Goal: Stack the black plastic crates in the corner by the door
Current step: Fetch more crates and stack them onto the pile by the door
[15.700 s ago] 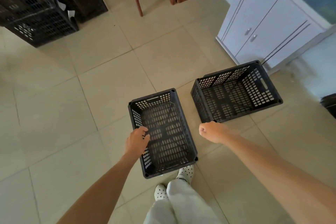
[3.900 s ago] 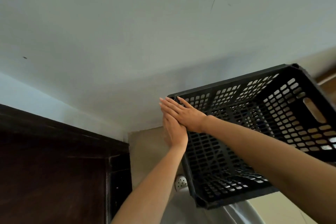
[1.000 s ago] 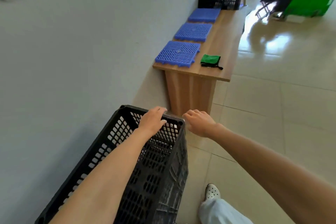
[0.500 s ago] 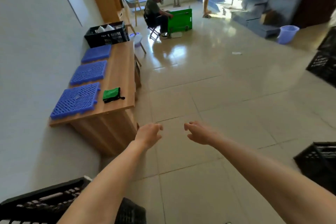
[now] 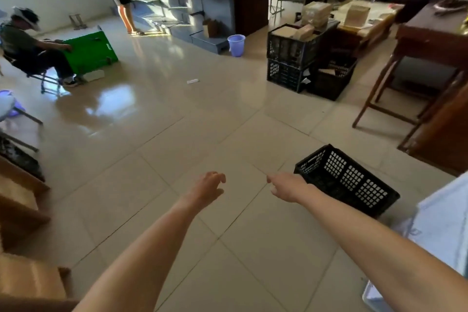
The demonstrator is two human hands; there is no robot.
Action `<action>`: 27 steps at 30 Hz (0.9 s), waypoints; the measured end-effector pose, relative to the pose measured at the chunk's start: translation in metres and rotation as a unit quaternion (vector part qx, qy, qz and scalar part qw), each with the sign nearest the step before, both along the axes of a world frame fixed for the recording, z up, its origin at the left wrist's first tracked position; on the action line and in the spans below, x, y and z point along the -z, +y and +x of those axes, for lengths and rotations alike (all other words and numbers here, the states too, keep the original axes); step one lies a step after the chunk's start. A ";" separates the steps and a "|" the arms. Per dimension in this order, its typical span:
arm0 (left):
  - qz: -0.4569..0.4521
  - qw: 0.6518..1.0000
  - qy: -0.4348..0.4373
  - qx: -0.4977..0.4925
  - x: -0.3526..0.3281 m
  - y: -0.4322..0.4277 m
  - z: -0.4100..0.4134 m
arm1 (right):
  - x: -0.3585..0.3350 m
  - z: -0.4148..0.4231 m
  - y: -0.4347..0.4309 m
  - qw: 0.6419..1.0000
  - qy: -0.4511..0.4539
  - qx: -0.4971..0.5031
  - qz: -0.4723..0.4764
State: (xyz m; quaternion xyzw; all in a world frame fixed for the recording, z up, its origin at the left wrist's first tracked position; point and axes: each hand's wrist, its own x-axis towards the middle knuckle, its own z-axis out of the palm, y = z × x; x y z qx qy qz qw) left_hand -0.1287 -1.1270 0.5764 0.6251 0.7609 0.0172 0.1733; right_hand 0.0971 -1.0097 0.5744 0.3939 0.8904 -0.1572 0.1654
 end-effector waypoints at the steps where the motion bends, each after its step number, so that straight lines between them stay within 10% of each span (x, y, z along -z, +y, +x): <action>1: -0.002 1.000 0.002 0.021 0.001 0.021 0.005 | 0.003 0.012 0.013 1.000 0.000 0.019 0.000; 27: -0.036 0.913 -0.003 0.405 0.043 0.539 0.075 | 0.042 0.086 0.335 0.917 0.010 0.400 -0.008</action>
